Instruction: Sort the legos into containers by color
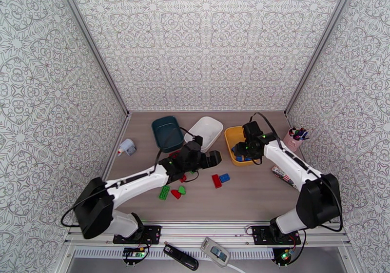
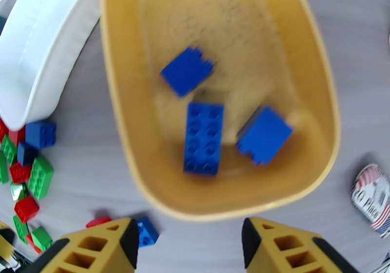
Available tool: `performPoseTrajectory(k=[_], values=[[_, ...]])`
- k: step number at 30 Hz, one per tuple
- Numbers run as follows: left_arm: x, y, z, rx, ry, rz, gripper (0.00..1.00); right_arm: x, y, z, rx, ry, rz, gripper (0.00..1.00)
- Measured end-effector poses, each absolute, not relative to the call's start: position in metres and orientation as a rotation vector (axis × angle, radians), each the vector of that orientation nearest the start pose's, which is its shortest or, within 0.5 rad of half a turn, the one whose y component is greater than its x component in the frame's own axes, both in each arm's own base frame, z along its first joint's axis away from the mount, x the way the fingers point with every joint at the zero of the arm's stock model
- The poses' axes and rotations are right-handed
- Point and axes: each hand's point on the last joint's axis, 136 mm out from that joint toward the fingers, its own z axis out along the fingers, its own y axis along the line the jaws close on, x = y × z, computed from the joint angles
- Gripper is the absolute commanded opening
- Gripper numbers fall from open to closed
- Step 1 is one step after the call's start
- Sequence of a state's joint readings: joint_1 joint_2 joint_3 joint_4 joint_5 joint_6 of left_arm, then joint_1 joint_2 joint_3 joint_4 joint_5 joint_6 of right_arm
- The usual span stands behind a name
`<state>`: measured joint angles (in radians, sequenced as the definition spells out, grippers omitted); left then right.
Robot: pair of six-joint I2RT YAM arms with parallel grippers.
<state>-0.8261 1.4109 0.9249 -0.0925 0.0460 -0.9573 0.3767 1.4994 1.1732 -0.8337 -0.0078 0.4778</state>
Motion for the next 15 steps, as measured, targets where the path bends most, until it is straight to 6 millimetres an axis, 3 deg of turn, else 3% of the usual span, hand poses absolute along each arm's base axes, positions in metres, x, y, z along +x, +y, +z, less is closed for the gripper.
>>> performPoseTrajectory(k=[9,15], values=[[0.283,-0.26,0.174,-0.259,2.292,-0.917,0.99,0.269,0.192,0.097,0.005,2.841,0.342,0.66],[0.274,-0.23,0.163,-0.317,2.288,-0.874,0.99,0.248,0.212,0.076,0.02,2.867,0.382,0.68]])
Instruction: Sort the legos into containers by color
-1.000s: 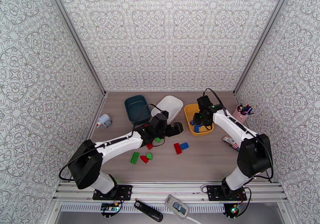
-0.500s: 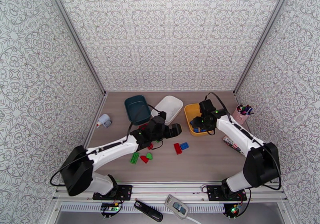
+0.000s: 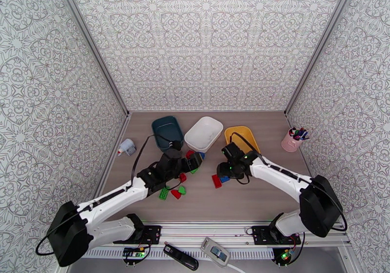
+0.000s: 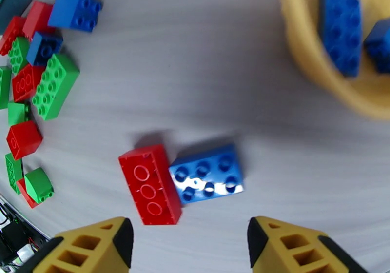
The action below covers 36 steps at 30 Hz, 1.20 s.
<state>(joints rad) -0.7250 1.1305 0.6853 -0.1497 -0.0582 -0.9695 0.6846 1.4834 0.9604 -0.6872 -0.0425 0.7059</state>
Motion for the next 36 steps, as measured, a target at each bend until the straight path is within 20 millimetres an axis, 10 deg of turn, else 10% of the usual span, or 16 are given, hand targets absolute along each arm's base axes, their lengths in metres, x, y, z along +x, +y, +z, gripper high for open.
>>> performPoseTrajectory(k=[22,36], values=[[0.266,-0.216,0.149,-0.364,2.309,-0.861,0.99,0.243,0.228,0.026,0.181,2.912,0.42,0.77],[0.263,-0.209,0.141,-0.386,2.316,-0.851,0.99,0.302,0.269,0.036,0.088,2.88,0.366,0.72]])
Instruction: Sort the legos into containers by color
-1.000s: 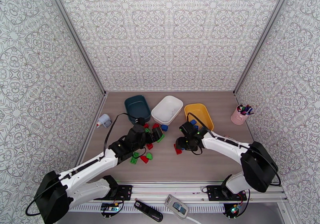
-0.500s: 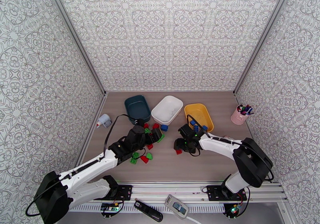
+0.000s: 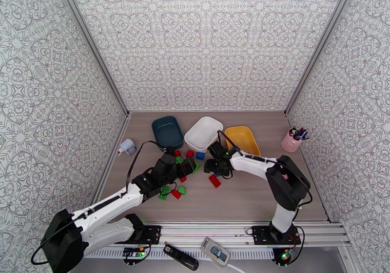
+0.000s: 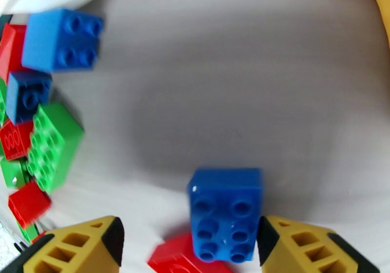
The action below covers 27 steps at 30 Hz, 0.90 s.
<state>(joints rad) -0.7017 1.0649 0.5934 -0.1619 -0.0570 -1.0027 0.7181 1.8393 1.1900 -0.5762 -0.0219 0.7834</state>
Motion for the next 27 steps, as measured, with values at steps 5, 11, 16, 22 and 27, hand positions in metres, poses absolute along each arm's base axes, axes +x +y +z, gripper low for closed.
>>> performPoseTrajectory(k=[5,11,16,22,27], values=[[0.262,-0.203,0.141,-0.408,2.307,-0.853,0.99,0.316,0.27,0.034,0.013,2.892,0.256,0.63],[0.262,-0.199,0.14,-0.431,2.304,-0.856,0.99,0.308,0.255,0.019,-0.064,2.942,0.126,0.53],[0.262,-0.198,0.138,-0.435,2.309,-0.855,0.99,0.308,0.25,0.018,-0.1,2.936,0.077,0.43],[0.26,-0.203,0.12,-0.428,2.376,-0.841,0.99,0.308,0.243,0.026,-0.111,2.913,0.042,0.32],[0.263,-0.212,0.105,-0.42,2.438,-0.835,0.99,0.317,0.237,0.063,-0.075,2.839,0.106,0.31]])
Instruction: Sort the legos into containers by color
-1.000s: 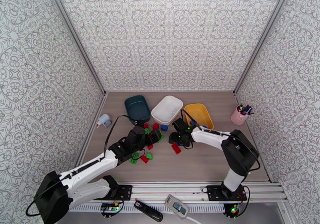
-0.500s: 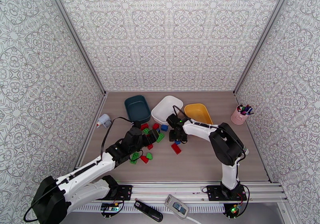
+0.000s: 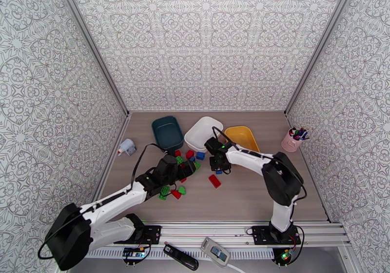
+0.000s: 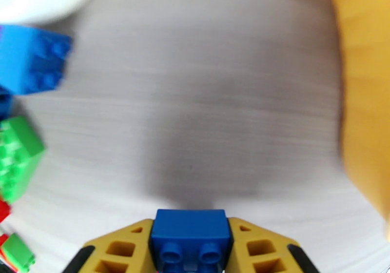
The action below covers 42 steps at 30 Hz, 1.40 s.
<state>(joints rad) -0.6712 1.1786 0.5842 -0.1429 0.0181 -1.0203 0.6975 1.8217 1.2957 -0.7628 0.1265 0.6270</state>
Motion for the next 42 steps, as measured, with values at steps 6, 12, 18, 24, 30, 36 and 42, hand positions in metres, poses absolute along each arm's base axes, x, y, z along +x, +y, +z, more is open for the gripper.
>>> performPoseTrajectory(k=[6,12,18,24,30,36,42], values=[[0.281,-0.239,0.123,-0.376,2.427,-0.896,0.99,0.34,0.202,0.112,0.048,2.737,0.166,0.31],[0.299,-0.282,0.146,-0.269,2.412,-0.966,0.99,0.363,0.142,0.139,0.203,2.675,0.143,0.34],[0.302,-0.309,0.162,-0.177,2.388,-1.007,0.99,0.371,0.1,0.138,0.285,2.683,0.093,0.56],[0.303,-0.303,0.168,-0.164,2.371,-0.99,0.99,0.369,0.1,0.136,0.283,2.7,0.117,0.64],[0.307,-0.268,0.196,-0.211,2.284,-0.972,0.99,0.365,0.116,0.136,0.25,2.715,0.19,0.63],[0.306,-0.222,0.184,-0.325,2.286,-0.888,0.99,0.353,0.158,0.138,0.139,2.727,0.266,0.64],[0.297,-0.181,0.167,-0.432,2.298,-0.813,0.99,0.35,0.212,0.134,0.034,2.738,0.348,0.65]])
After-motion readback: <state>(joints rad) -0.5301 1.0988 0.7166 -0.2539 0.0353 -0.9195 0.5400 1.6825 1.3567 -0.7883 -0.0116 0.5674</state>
